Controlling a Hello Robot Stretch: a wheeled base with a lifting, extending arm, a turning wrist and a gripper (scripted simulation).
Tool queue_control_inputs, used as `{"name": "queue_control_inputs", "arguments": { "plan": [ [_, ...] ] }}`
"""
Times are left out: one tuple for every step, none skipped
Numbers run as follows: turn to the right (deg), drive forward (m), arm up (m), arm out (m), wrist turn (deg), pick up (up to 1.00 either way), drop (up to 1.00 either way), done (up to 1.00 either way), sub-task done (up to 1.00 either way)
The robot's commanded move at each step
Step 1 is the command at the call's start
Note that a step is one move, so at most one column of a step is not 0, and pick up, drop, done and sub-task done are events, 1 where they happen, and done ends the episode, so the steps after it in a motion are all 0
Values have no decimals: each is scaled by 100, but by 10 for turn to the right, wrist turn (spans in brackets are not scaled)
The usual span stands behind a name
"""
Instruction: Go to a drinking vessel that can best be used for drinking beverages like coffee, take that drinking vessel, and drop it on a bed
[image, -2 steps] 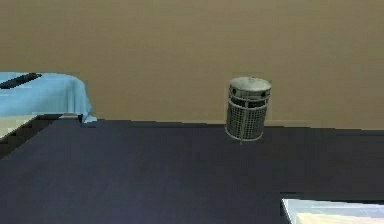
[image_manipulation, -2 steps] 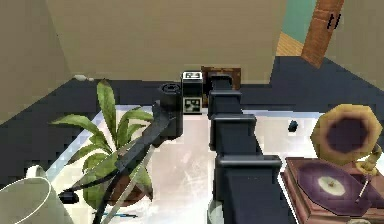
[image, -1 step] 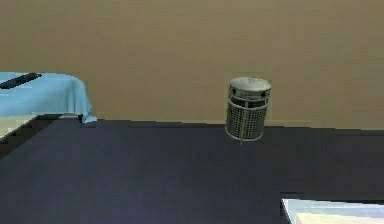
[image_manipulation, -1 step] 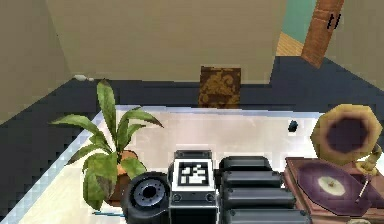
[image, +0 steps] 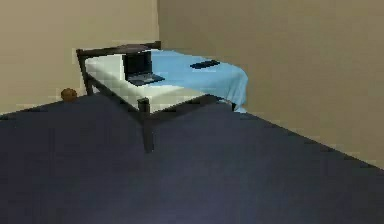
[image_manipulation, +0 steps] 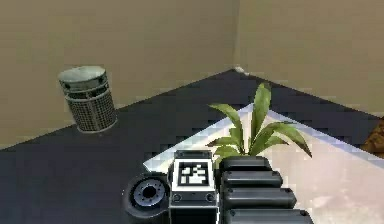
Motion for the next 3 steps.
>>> {"name": "queue_control_inputs", "arguments": {
  "plan": [
    [-390,0,0,0,0,0,0,0,0],
    [0,30,0,0,0,0,0,0,0],
    [0,100,0,0,0,0,0,0,0]
  ]
}}
